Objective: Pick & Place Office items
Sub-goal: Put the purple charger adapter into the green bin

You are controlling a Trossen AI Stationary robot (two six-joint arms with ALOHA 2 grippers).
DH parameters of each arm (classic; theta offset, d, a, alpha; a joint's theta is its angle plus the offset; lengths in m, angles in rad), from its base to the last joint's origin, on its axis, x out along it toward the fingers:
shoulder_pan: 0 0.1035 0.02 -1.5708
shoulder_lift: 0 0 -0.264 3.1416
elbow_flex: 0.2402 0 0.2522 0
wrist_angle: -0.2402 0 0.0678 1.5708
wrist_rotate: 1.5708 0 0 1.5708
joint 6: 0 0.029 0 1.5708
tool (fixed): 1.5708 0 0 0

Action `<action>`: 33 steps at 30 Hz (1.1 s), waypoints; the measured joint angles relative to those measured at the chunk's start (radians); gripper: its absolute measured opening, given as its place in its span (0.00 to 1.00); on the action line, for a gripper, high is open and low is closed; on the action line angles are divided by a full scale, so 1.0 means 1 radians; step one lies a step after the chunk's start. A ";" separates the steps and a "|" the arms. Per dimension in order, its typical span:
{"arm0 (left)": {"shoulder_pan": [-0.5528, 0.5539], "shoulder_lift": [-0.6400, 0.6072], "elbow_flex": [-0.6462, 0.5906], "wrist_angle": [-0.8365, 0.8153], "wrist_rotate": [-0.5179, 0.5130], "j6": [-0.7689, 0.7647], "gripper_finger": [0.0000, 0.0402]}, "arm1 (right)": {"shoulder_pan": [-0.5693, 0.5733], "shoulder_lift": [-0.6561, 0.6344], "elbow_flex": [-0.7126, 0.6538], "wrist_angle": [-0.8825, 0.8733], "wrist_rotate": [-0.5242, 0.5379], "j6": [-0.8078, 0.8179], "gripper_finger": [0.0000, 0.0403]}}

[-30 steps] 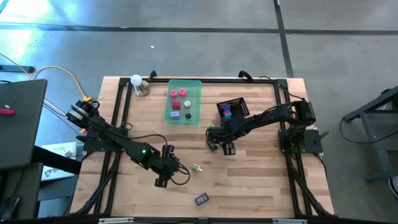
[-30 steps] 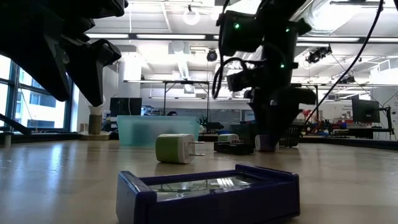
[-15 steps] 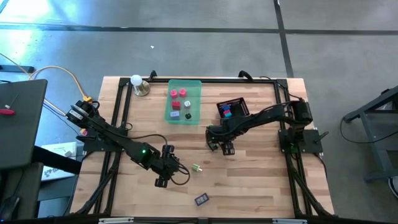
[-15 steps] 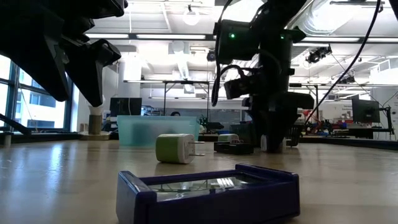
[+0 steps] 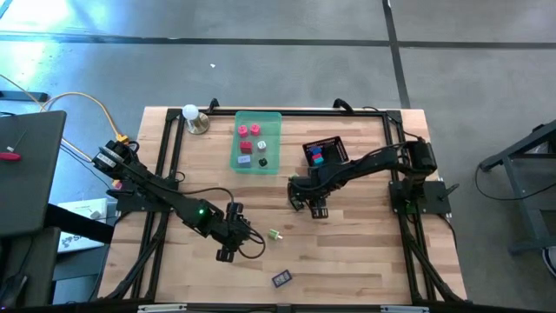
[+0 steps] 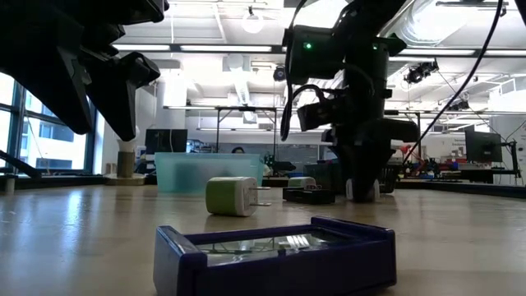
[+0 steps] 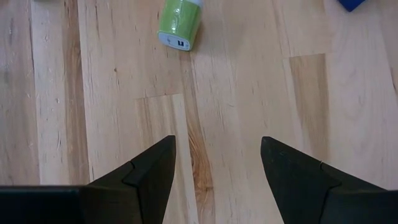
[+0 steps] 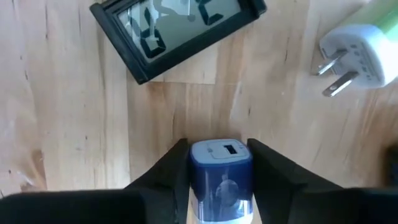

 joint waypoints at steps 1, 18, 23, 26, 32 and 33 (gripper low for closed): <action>0.000 0.000 0.000 0.000 0.000 0.000 0.56 | 0.000 0.000 0.000 -0.002 0.000 0.001 0.29; 0.000 0.000 0.000 0.015 -0.217 -0.083 0.56 | 0.167 -0.131 0.042 -0.138 0.113 0.304 0.29; -0.004 0.000 0.000 0.028 -0.318 -0.112 0.56 | 0.314 -0.273 0.044 -0.125 0.234 0.468 0.29; -0.017 0.000 0.000 0.073 -0.383 -0.123 0.56 | 0.435 -0.341 0.043 -0.092 0.376 0.534 0.29; -0.064 0.000 0.000 0.224 -0.521 -0.039 0.56 | 0.686 -0.393 0.043 0.012 0.774 0.580 0.29; -0.071 0.000 0.000 0.252 -0.543 -0.016 0.56 | 0.721 -0.392 0.043 0.018 0.831 0.585 0.29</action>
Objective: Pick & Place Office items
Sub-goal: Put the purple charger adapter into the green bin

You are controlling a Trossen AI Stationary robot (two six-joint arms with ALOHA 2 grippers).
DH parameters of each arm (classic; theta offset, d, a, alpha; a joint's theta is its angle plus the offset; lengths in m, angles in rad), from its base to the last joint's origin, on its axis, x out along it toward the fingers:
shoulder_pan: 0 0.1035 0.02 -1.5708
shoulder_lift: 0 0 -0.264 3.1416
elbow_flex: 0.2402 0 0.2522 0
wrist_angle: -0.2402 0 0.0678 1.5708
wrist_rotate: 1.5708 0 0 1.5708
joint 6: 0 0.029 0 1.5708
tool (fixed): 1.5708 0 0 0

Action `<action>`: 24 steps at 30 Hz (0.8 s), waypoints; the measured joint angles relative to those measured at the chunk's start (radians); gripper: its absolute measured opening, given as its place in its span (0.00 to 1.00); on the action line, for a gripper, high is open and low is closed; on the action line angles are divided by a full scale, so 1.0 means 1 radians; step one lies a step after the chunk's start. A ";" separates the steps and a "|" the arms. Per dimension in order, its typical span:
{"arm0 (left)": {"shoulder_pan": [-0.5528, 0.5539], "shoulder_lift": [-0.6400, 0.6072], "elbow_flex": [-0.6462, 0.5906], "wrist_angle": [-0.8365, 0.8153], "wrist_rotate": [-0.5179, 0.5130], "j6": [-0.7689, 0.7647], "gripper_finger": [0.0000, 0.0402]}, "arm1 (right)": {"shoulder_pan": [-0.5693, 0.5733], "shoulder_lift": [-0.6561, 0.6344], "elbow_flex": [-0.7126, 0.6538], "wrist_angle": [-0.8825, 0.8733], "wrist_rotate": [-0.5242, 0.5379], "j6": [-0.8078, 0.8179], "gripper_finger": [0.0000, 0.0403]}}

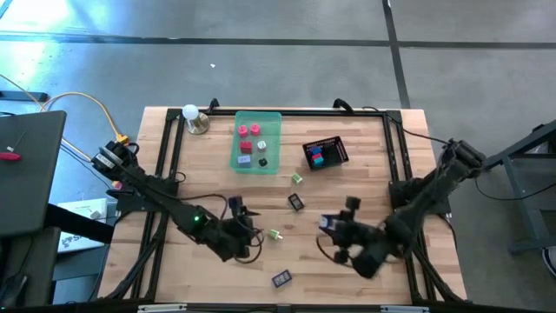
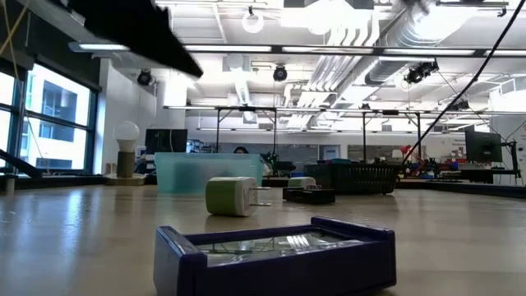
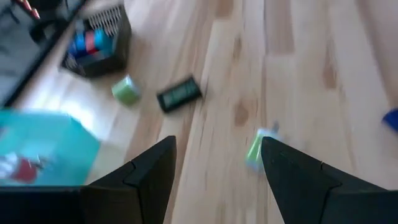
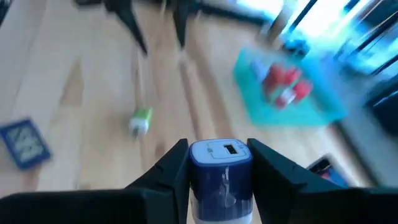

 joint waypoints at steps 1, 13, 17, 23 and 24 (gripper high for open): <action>-0.007 0.000 0.000 0.028 -0.020 0.020 0.56 | 0.031 0.001 0.000 0.004 0.059 0.012 0.29; -0.011 0.000 0.000 0.530 0.146 0.258 0.56 | 0.177 0.007 0.000 0.336 0.355 -0.178 0.29; 0.000 0.000 0.000 0.740 0.261 0.319 0.56 | 0.187 0.017 0.000 0.547 0.380 -0.383 0.29; 0.026 0.000 0.000 0.964 0.424 0.457 0.56 | 0.183 0.064 0.000 1.021 0.257 -0.788 0.29; 0.032 0.000 0.000 0.988 0.472 0.475 0.56 | 0.182 0.074 0.000 1.104 0.209 -0.861 0.29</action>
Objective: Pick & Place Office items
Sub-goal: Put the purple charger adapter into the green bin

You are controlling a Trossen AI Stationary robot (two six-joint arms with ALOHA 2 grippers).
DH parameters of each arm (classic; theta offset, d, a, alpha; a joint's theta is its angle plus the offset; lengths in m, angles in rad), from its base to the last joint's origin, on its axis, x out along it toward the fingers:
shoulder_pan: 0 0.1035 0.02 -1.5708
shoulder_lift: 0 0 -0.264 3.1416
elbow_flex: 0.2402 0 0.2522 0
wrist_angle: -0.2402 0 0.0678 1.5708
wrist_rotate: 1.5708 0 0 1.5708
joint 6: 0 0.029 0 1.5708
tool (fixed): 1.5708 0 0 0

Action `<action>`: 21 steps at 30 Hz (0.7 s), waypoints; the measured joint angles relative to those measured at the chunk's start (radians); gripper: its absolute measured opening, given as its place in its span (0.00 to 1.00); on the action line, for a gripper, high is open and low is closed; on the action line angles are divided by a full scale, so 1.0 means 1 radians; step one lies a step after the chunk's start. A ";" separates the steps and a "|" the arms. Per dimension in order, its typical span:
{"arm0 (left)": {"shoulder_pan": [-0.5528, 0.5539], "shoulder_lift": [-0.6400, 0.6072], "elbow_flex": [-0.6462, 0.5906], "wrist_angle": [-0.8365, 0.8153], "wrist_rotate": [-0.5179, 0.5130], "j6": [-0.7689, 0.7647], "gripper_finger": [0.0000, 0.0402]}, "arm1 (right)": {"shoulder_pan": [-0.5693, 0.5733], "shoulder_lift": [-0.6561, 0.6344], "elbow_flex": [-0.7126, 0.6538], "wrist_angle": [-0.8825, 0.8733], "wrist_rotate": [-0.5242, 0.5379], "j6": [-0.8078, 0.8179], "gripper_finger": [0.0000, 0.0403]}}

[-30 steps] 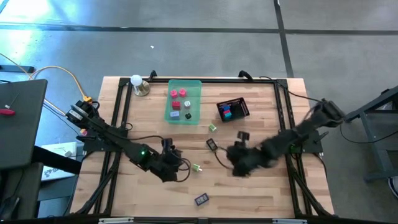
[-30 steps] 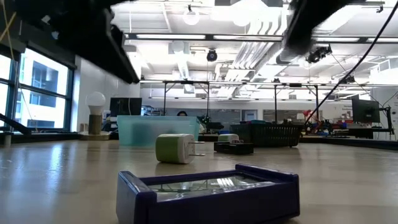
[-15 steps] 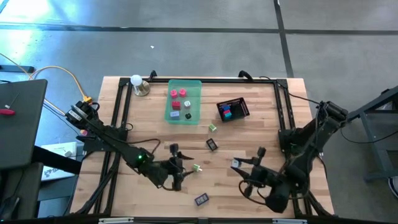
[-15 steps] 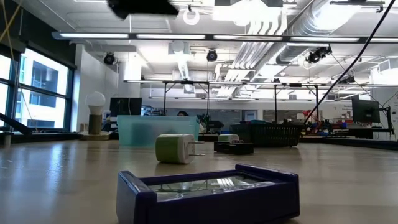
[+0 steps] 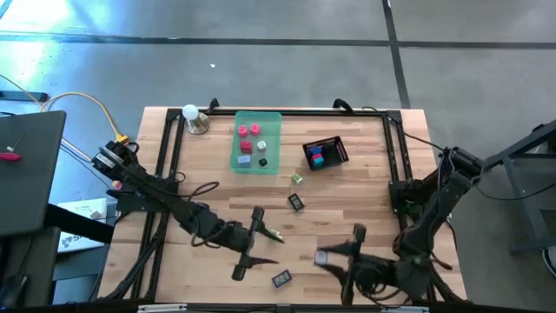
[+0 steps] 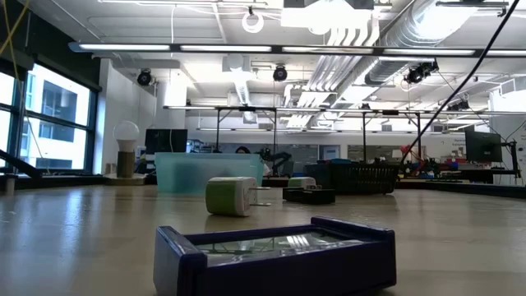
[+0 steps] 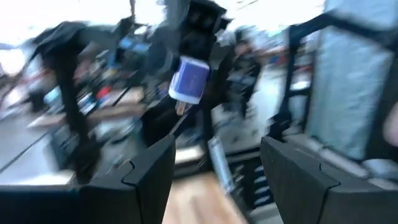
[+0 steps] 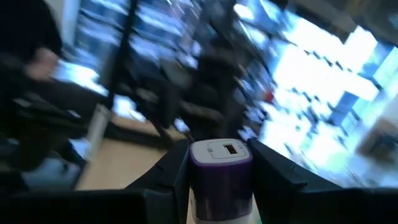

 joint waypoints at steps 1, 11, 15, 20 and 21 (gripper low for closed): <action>0.006 0.004 0.000 0.026 0.049 0.014 0.56 | 0.000 0.010 0.000 0.078 -0.047 -0.070 0.29; 0.085 0.148 0.000 0.406 0.235 -0.247 0.56 | -0.029 0.069 0.000 0.452 -0.411 -0.435 0.29; 0.138 0.212 0.000 0.513 0.288 -0.470 0.56 | -0.059 0.069 0.000 0.438 -0.472 -0.430 0.29; 0.186 0.274 0.000 0.650 0.361 -0.680 0.56 | -0.092 0.069 0.000 0.403 -0.525 -0.399 0.29; 0.189 0.280 0.000 0.673 0.360 -0.732 0.56 | -0.097 0.069 0.000 0.390 -0.529 -0.396 0.29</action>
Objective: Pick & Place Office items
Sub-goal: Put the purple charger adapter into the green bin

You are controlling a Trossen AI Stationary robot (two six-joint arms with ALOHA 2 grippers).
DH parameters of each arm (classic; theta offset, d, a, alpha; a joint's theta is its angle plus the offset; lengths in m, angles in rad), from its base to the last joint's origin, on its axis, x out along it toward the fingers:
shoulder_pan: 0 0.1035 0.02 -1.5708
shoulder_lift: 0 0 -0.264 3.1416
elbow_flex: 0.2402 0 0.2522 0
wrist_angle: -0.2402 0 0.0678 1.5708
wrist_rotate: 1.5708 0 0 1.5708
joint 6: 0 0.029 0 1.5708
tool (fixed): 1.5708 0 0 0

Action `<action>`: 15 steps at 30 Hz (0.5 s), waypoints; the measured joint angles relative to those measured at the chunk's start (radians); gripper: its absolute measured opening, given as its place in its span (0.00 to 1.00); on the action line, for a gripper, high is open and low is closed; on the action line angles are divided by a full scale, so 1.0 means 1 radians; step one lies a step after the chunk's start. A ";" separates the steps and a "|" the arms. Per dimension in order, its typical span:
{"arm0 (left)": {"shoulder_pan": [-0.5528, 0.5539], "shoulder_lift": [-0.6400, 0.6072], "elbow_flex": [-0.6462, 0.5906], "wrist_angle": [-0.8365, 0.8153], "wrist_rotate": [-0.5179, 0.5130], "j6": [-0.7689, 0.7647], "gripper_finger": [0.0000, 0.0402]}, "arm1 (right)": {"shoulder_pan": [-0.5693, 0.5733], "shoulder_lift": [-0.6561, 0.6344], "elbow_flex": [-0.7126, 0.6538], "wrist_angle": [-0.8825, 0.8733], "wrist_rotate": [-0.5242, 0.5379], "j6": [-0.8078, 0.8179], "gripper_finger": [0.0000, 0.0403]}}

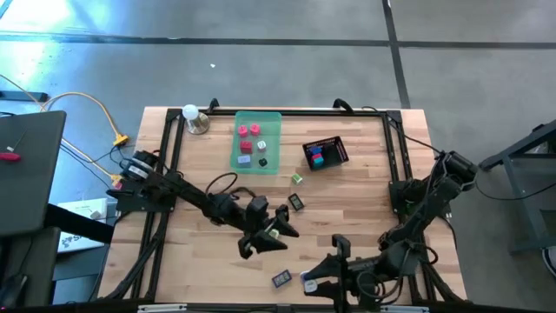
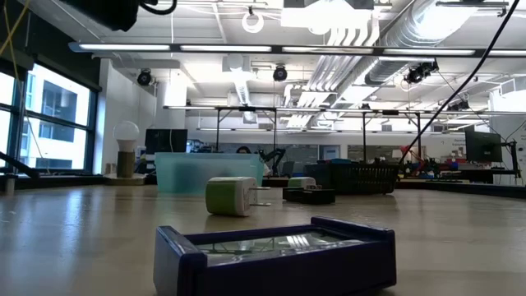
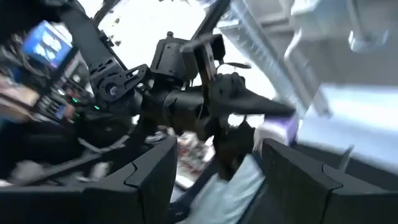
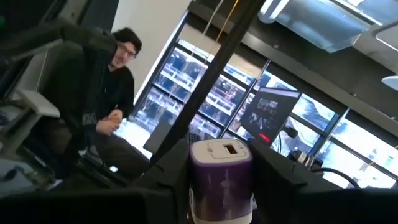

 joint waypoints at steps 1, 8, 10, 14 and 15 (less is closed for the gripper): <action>0.002 0.004 0.000 0.011 -0.003 -0.050 0.56 | -0.004 0.000 0.000 -0.011 -0.003 0.002 0.29; 0.016 0.012 0.017 0.023 0.045 -0.291 0.56 | -0.035 0.000 0.000 -0.097 -0.007 0.003 0.29; 0.017 0.013 0.021 0.019 0.055 -0.270 0.56 | -0.047 0.000 0.000 -0.098 -0.007 0.014 0.29; 0.012 0.014 0.031 0.017 0.104 -0.179 0.56 | -0.064 0.000 0.000 -0.092 -0.006 0.019 0.29; 0.008 0.014 0.031 0.016 0.113 -0.149 0.56 | -0.068 0.000 0.000 -0.080 -0.001 0.024 0.29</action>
